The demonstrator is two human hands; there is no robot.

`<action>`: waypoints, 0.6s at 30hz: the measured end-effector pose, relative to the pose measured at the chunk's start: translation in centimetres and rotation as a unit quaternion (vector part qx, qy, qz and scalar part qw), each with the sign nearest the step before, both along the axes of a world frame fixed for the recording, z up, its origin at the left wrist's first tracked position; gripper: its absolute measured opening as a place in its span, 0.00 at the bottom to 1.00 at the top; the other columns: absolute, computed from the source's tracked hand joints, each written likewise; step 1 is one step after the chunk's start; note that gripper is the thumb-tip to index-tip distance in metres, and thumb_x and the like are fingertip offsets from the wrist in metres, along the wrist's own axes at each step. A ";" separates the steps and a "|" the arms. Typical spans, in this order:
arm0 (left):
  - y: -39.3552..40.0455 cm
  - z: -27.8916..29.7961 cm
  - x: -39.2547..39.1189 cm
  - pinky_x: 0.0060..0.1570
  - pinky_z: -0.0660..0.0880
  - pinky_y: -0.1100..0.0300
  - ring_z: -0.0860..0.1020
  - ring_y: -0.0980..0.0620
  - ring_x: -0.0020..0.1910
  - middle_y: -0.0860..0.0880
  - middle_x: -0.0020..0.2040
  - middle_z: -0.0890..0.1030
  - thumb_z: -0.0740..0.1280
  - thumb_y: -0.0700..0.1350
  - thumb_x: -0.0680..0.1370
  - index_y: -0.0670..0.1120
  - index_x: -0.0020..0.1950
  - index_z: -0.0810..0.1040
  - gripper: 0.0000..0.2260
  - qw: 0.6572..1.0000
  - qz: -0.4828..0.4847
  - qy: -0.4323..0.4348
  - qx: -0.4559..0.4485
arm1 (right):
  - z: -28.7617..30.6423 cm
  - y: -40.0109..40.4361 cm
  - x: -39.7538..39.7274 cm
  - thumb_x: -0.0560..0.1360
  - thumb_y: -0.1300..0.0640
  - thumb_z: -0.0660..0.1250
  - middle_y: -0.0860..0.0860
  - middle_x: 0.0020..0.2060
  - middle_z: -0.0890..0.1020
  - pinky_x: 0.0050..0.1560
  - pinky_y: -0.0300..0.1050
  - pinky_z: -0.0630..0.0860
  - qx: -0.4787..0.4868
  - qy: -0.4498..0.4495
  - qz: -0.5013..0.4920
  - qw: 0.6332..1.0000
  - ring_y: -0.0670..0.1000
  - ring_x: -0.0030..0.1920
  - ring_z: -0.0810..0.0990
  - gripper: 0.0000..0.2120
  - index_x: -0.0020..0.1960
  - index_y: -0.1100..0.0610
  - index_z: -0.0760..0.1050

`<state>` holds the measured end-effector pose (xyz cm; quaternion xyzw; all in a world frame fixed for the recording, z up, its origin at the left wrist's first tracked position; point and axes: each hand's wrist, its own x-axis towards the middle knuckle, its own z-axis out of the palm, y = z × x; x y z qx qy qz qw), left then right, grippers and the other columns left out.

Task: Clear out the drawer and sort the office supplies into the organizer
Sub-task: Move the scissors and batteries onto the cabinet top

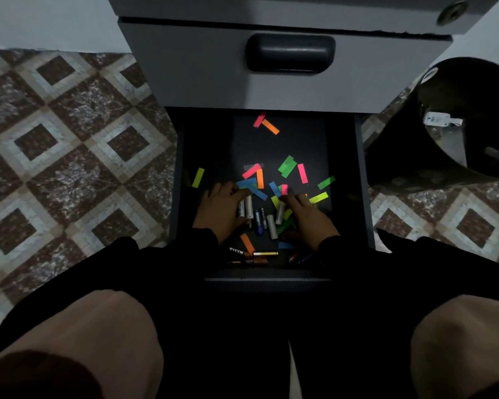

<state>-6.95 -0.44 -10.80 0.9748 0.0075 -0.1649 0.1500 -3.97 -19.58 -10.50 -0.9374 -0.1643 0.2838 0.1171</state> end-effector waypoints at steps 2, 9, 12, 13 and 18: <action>0.1 -0.1 0.0 0.64 0.61 0.53 0.63 0.47 0.68 0.49 0.69 0.66 0.69 0.51 0.73 0.54 0.73 0.64 0.29 1.000 0.004 0.002 -0.002 | -0.1 0.1 0.0 0.70 0.58 0.71 0.52 0.68 0.64 0.61 0.50 0.73 0.017 -0.021 -0.011 1.000 0.56 0.65 0.70 0.36 0.73 0.50 0.59; 0.3 0.0 -0.3 0.63 0.64 0.53 0.65 0.46 0.67 0.47 0.68 0.67 0.70 0.49 0.73 0.54 0.73 0.64 0.29 1.000 0.013 0.011 -0.019 | -0.5 1.2 0.6 0.72 0.50 0.70 0.53 0.68 0.67 0.63 0.49 0.70 0.027 -0.046 0.016 0.998 0.56 0.66 0.68 0.27 0.69 0.48 0.67; 0.2 0.1 -0.6 0.61 0.70 0.54 0.70 0.46 0.65 0.47 0.69 0.65 0.71 0.45 0.73 0.52 0.72 0.66 0.29 0.995 0.046 0.032 -0.088 | -0.5 1.7 0.8 0.72 0.52 0.70 0.53 0.65 0.69 0.61 0.49 0.70 0.029 -0.056 0.018 0.998 0.56 0.64 0.69 0.25 0.67 0.50 0.68; 0.1 0.1 -0.6 0.61 0.70 0.54 0.70 0.47 0.65 0.46 0.70 0.64 0.71 0.43 0.73 0.51 0.72 0.66 0.29 0.993 0.053 0.037 -0.101 | -0.5 1.8 0.9 0.72 0.52 0.70 0.52 0.65 0.69 0.62 0.49 0.69 0.029 -0.051 0.020 0.998 0.55 0.65 0.69 0.25 0.67 0.51 0.68; -0.5 -0.1 -0.5 0.65 0.68 0.55 0.70 0.46 0.66 0.45 0.71 0.63 0.72 0.40 0.72 0.48 0.71 0.67 0.29 0.985 0.080 0.047 -0.143 | -0.1 0.9 0.5 0.72 0.58 0.69 0.52 0.68 0.65 0.69 0.47 0.59 0.042 0.006 0.054 0.998 0.54 0.68 0.65 0.30 0.72 0.53 0.63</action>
